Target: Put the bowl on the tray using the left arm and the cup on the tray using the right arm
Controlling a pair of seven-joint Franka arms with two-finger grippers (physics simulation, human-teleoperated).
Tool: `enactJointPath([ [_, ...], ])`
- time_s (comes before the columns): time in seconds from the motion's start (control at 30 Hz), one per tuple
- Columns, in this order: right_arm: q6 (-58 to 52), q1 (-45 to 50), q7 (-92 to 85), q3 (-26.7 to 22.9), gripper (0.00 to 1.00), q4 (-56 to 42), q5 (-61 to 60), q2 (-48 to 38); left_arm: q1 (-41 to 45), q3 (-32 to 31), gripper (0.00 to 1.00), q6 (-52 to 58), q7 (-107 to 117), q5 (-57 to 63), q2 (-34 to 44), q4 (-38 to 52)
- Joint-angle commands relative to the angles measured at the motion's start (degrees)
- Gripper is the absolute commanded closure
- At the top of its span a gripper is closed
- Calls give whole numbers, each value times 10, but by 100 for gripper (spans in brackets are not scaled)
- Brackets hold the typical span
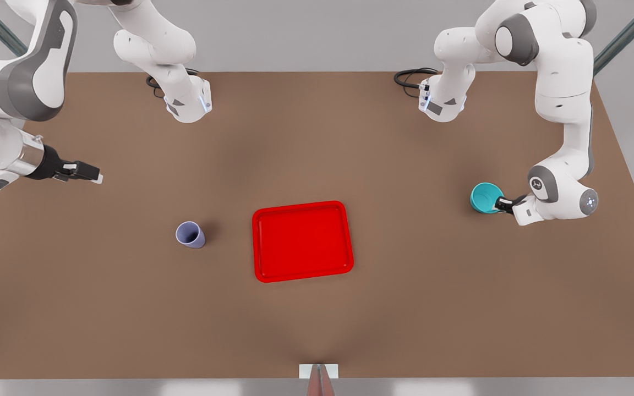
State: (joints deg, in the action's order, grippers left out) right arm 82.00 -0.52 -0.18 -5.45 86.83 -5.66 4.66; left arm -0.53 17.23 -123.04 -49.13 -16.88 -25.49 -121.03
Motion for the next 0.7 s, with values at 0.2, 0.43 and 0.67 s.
enactJointPath([
  [0.2, 1, 1, 3, -1, 0, -2, -1, 0, 0, -1, 79, 5, 4, 1, -4, -1],
  [0.43, 1, 1, 3, 0, 0, -3, -1, -1, 0, -12, 79, 25, 11, 1, 4, 10],
  [0.67, 1, 2, 3, 0, 0, -2, -1, 0, 171, -79, 79, 77, 460, -5, 33, 172],
])
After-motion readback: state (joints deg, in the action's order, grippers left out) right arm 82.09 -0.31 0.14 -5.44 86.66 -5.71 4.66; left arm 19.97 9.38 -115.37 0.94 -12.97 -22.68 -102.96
